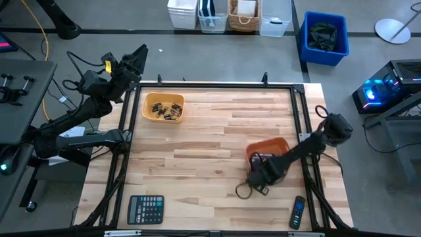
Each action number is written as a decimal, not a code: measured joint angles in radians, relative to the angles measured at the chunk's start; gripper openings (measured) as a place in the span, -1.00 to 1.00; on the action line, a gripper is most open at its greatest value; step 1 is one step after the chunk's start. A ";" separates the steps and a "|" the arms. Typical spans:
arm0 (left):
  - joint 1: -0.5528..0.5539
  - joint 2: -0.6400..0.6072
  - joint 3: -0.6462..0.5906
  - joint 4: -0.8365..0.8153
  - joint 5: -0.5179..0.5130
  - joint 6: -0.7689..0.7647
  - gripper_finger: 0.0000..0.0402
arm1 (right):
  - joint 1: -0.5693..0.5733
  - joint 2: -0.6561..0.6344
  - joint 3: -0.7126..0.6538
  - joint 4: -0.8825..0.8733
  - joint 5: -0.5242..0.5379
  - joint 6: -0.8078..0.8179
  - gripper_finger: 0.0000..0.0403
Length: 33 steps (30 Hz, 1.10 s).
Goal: Sort batteries
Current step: Adjust the orange bin, then put the black battery into the yellow bin
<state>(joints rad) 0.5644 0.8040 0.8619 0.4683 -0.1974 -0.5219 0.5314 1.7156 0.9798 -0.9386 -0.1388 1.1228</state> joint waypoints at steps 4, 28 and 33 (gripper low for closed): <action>0.000 0.000 0.000 0.000 0.000 0.001 0.23 | -0.100 0.000 0.000 -0.040 0.069 -0.134 -0.99; 0.094 0.018 0.000 -0.116 0.065 0.078 0.23 | -0.174 -0.032 0.006 0.451 0.131 0.636 -0.49; 0.115 0.054 -0.001 -0.212 0.171 0.054 0.23 | -0.197 0.081 0.128 0.349 0.108 0.686 -0.21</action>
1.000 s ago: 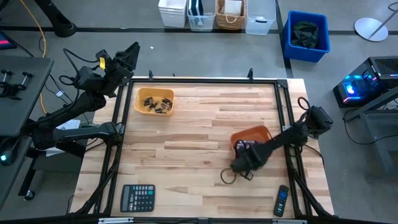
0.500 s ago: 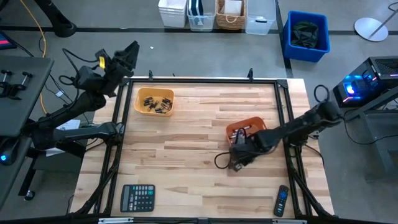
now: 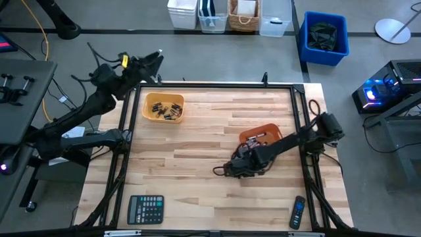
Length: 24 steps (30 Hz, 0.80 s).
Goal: Sort batteries
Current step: Put the black battery into the yellow bin
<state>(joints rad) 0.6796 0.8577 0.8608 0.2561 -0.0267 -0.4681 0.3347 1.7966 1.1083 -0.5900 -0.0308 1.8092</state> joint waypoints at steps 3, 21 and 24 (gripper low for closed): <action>0.002 0.011 0.000 -0.001 0.014 0.005 0.23 | -0.004 0.079 0.102 -0.102 -0.004 -0.017 -0.16; 0.002 0.015 0.000 0.005 0.020 -0.007 0.23 | -0.076 0.273 0.375 -0.340 0.086 -0.304 -0.85; 0.002 0.015 0.000 0.025 0.019 -0.013 0.23 | -0.147 0.242 0.450 -0.233 0.194 -0.516 -0.85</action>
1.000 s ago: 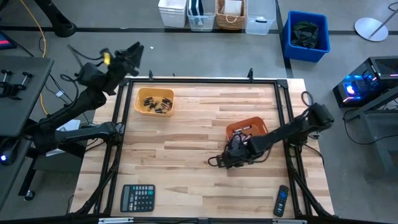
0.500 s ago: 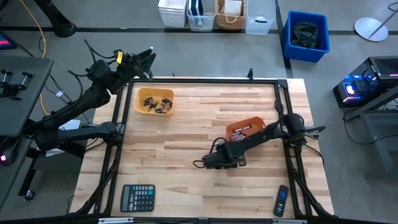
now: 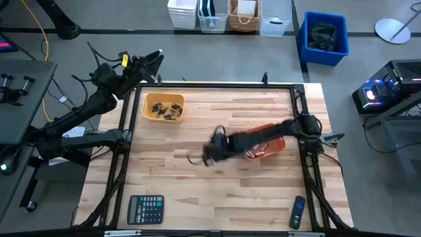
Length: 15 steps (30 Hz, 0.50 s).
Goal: Sort batteries
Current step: Put the black battery into the yellow bin
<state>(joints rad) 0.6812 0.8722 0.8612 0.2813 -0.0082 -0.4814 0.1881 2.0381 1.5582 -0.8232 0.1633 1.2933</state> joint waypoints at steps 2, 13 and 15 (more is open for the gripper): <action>0.000 0.000 0.000 0.021 0.000 -0.015 0.23 | -0.062 -0.004 0.049 0.105 0.027 -0.175 -0.85; -0.002 -0.001 0.001 0.074 0.126 -0.196 0.23 | -0.412 0.127 0.201 0.691 -0.086 -0.604 -0.85; -0.002 -0.003 0.001 0.077 0.171 -0.214 0.23 | -0.432 0.166 0.241 0.747 -0.134 -0.619 -0.85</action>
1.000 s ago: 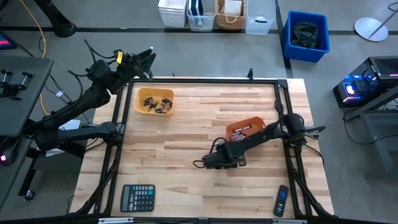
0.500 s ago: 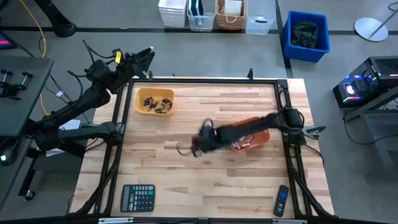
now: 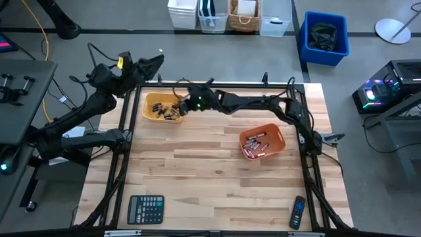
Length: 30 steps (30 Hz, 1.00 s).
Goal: Sort batteries
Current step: Put the black battery into the yellow bin, then return to Home Position
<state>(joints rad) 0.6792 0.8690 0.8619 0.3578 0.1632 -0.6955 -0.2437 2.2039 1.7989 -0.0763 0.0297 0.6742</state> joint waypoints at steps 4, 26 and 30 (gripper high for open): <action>0.001 -0.031 0.000 -0.002 0.112 -0.007 0.23 | -0.004 0.081 0.105 0.092 -0.039 -0.001 -0.75; -0.001 -0.675 -0.314 -0.317 0.096 0.070 0.07 | -0.013 -0.023 0.371 -0.721 -0.018 -0.373 0.04; -0.004 -0.779 -0.496 -0.249 0.065 -0.017 -0.24 | 0.008 -0.156 0.288 -0.918 0.040 -0.401 -0.23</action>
<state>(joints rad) 0.6755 0.0895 0.3661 0.1085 0.2282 -0.7125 -0.2356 2.0483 2.0867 -0.9946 0.0698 0.2732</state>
